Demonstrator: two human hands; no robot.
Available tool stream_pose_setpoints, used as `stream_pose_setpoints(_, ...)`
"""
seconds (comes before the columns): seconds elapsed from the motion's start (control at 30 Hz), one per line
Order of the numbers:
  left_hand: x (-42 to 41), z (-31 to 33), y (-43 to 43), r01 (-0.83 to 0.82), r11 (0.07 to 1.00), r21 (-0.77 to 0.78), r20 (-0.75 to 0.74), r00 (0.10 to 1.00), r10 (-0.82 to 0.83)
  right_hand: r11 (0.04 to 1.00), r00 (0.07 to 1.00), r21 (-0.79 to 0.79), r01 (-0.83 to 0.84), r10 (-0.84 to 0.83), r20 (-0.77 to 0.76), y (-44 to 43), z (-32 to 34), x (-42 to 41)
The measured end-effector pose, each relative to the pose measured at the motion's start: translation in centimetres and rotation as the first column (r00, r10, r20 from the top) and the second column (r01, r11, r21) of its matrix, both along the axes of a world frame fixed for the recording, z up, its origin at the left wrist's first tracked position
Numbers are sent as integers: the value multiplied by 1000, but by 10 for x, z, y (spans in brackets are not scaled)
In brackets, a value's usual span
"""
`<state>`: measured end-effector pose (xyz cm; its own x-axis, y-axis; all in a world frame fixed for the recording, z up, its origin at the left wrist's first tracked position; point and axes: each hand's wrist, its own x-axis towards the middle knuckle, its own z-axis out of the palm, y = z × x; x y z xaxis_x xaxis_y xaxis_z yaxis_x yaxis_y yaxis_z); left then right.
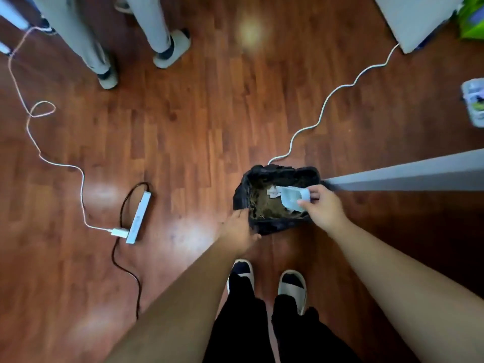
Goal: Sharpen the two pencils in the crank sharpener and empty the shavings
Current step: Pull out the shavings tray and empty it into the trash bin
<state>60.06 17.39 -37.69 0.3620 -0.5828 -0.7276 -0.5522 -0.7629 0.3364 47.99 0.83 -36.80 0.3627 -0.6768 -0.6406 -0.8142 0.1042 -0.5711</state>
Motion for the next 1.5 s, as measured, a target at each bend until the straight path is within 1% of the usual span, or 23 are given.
stream_pose_setpoints(0.07, -2, -25, -4, 71, 997, 35, -1, 997, -71, 973, 983, -151, -175, 165, -76, 2, -25, 9)
stream_pose_setpoints(0.13, -3, -49, -9, 131, 989, 69, -7, 991, -131, 914, 956, -289, -286, 252, -149, 4, -48, 17)
stream_pose_setpoints(0.17, -4, -60, -10, 155, 984, 88, -9, 988, -154, 865, 925, -336, -374, 322, -202, 4, -59, 20)
stream_pose_setpoints(0.2, -4, -69, -11, 174, 979, 106, -11, 985, -174, 787, 862, -356, -504, 429, -271, 5, -70, 22)
stream_pose_setpoints(0.23, -4, -75, -11, 189, 974, 122, -8, 982, -190, 688, 773, -355, -633, 536, -339, 7, -79, 22)
stream_pose_setpoints(0.27, -5, -81, -10, 198, 971, 133, -8, 980, -199, 618, 714, -358, -699, 587, -381, 7, -90, 22)
stream_pose_setpoints(0.3, -6, -85, -9, 201, 970, 139, -9, 979, -202, 601, 710, -378, -704, 583, -395, 7, -98, 22)
stream_pose_setpoints(0.33, -7, -87, -9, 200, 970, 139, -13, 980, -200, 617, 727, -385, -686, 559, -399, 7, -103, 22)
stream_pose_setpoints(0.47, -8, -84, -10, 200, 973, 113, -38, 980, -197, 602, 718, -392, -696, 557, -418, 5, -115, 19)
stream_pose_setpoints(0.53, -6, -83, -11, 183, 977, 109, -65, 982, -177, 582, 692, -377, -721, 578, -433, 2, -116, 17)
stream_pose_setpoints(0.6, -4, -83, -12, 177, 978, 113, -86, 982, -168, 573, 695, -394, -718, 573, -435, -4, -116, 15)
stream_pose_setpoints(0.7, -4, -81, -14, 183, 976, 120, -101, 980, -172, 532, 672, -412, -740, 576, -465, -10, -114, 13)
stream_pose_setpoints(0.8, -4, -82, -16, 153, 980, 126, -114, 984, -139, 551, 658, -362, -752, 600, -454, -8, -113, 12)
stream_pose_setpoints(0.9, -3, -82, -16, 144, 979, 142, -123, 984, -127, 612, 696, -339, -714, 573, -433, -7, -109, 11)
stream_pose_setpoints(0.93, -2, -79, -17, 137, 980, 145, -123, 985, -119, 655, 733, -341, -674, 537, -418, -7, -106, 10)
stream_pose_setpoints(1.03, 1, -60, -17, 119, 983, 141, -96, 990, -106, 823, 880, -334, -460, 372, -296, -7, -87, 11)
stream_pose_setpoints(1.13, 2, -26, -17, 110, 988, 106, -61, 993, -104, 929, 976, -308, -204, 168, -141, -13, -54, 10)
stream_pose_setpoints(1.17, 4, -9, -18, 109, 990, 88, -47, 993, -105, 947, 990, -294, -131, 107, -95, -16, -38, 10)
stream_pose_setpoints(1.23, 7, 21, -22, 87, 995, 50, -30, 996, -85, 957, 998, -283, -59, 53, -27, -23, -6, 10)
stream_pose_setpoints(1.3, 11, 58, -27, 52, 999, -6, -14, 999, -52, 970, 999, -243, -27, 32, 15, -27, 35, 9)
stream_pose_setpoints(1.37, 16, 101, -36, 35, 997, -75, 34, 999, -33, 980, 998, -201, -3, 15, 59, -29, 78, 10)
stream_pose_setpoints(1.4, 18, 115, -39, 29, 994, -103, 53, 998, -24, 981, 997, -193, -7, 22, 75, -28, 92, 10)
stream_pose_setpoints(1.5, 20, 190, -56, 47, 974, -221, 127, 992, -19, 978, 984, -207, 18, 20, 178, -32, 161, 6)
